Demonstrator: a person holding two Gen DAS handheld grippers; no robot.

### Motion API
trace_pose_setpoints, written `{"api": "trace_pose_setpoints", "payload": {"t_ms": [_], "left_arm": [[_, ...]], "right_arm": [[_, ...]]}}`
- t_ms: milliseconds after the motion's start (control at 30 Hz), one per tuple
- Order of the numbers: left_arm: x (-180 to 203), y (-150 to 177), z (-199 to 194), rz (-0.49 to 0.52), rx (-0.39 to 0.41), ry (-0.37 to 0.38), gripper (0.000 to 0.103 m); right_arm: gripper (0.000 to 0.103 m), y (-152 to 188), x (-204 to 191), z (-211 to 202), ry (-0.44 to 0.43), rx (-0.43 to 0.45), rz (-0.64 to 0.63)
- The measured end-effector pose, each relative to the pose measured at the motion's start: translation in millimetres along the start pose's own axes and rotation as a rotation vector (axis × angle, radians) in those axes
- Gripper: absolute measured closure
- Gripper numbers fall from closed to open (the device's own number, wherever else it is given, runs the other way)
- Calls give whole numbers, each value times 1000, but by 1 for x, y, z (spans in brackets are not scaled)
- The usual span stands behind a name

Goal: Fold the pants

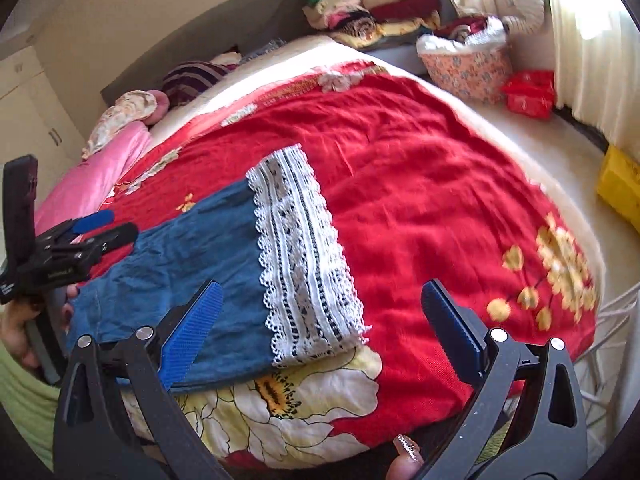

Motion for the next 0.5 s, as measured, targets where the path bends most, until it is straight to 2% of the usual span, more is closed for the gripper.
{"api": "trace_pose_setpoints", "payload": {"t_ms": [300,500], "left_arm": [[18,-38,61,75,-46,101,4],[22,-53,100,79,-84,179,4]], "right_arm": [[9,11,5,22,4,-58,41],[9,19,6,35,1,-97,50]]}}
Point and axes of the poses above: each gripper's, at about its wrist camera, not at the fingertips, and z roughly the way its jaws point, x to its right, y to its underside, the point moved 5 cm from there along z, roughly the way its jaws point, and after that the axes turned 14 degrees about z, right-handed, at the moved point
